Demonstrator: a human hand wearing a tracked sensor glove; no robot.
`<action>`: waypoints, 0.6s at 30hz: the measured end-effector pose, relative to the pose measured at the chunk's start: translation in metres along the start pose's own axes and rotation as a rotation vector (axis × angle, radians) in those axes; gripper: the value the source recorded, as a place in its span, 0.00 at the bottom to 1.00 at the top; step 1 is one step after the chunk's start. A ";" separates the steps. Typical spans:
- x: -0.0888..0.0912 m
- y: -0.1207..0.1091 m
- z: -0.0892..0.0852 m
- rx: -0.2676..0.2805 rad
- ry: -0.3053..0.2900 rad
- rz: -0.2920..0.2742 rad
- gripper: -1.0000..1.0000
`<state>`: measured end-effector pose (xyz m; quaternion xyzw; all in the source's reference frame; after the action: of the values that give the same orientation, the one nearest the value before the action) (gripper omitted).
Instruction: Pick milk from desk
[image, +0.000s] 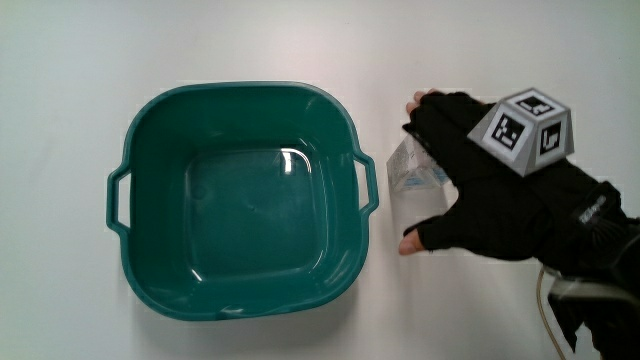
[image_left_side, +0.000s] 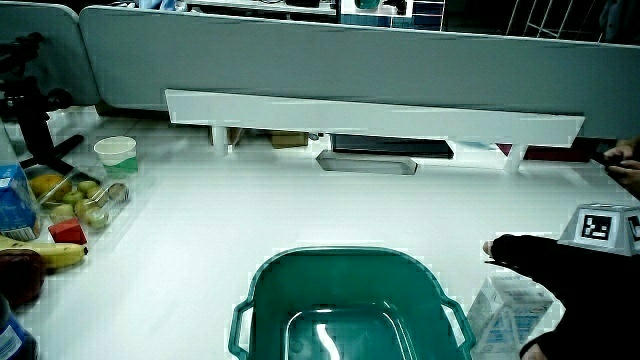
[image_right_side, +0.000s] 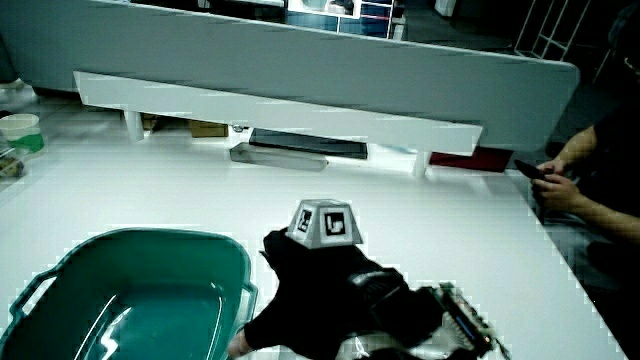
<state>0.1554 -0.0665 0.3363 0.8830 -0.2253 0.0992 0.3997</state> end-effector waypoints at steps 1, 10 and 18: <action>0.006 0.004 -0.002 0.000 -0.011 -0.017 0.50; 0.021 0.018 -0.004 -0.058 0.022 -0.066 0.50; 0.031 0.029 -0.010 -0.091 0.020 -0.108 0.50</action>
<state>0.1692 -0.0852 0.3731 0.8737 -0.1773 0.0761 0.4465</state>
